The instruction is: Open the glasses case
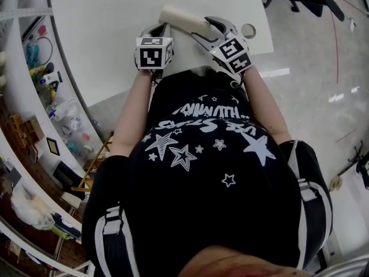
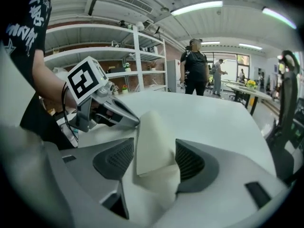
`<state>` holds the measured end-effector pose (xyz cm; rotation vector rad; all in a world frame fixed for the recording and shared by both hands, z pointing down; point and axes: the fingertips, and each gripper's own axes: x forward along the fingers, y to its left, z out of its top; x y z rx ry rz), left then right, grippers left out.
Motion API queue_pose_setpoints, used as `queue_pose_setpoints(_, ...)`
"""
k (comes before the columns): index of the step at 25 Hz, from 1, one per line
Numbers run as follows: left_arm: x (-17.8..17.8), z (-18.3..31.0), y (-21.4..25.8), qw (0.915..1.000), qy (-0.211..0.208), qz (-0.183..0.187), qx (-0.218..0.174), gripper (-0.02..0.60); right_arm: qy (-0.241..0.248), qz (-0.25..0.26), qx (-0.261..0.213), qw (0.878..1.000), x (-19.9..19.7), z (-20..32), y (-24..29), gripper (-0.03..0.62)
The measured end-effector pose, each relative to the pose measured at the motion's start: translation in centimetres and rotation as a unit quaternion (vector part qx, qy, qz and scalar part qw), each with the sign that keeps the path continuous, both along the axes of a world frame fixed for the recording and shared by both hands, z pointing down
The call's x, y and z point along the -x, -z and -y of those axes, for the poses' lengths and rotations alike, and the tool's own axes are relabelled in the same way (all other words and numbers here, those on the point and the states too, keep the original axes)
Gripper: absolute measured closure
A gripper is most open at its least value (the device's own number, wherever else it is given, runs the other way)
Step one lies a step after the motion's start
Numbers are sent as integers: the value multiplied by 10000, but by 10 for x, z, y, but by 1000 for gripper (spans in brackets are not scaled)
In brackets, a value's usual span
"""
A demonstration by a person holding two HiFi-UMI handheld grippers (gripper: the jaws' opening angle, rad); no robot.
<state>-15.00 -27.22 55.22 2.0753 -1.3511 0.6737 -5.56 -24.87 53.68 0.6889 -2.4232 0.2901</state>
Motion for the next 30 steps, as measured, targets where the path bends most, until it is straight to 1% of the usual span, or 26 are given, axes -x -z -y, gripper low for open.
queue_pose_setpoints(4,-2,-1,-1,10000,-27,15,35,569,396,-566,-418,9967,4,-4,-9,324)
queue_pose_setpoints(8,-3,0,-1,9999,-86,58,69,569,635,-1158,-838,9877,3,-4,-15,326)
queue_pose_setpoints(10,-2,1,0,9999,-113,73,84,569,708,-1298,-984,9841,4,-3,-16,326)
queue_pose_setpoints(13,-2,1,0,9998,-145,92,100,569,680,-1337,-1110,9824,5,-2,-17,326)
queue_pose_setpoints(16,-2,2,-1,9997,-186,86,131,569,599,-1370,-1081,9828,5,0,-18,324)
queue_pose_setpoints(20,-3,2,-2,9995,-232,97,164,569,551,-1375,-855,9853,4,1,-18,326)
queue_pose_setpoints(25,-5,3,-3,9995,-227,87,180,569,631,-1407,-559,9865,1,3,-19,327)
queue_pose_setpoints(30,-4,3,-1,9994,-252,88,204,569,672,-1414,-413,9868,1,3,-17,327)
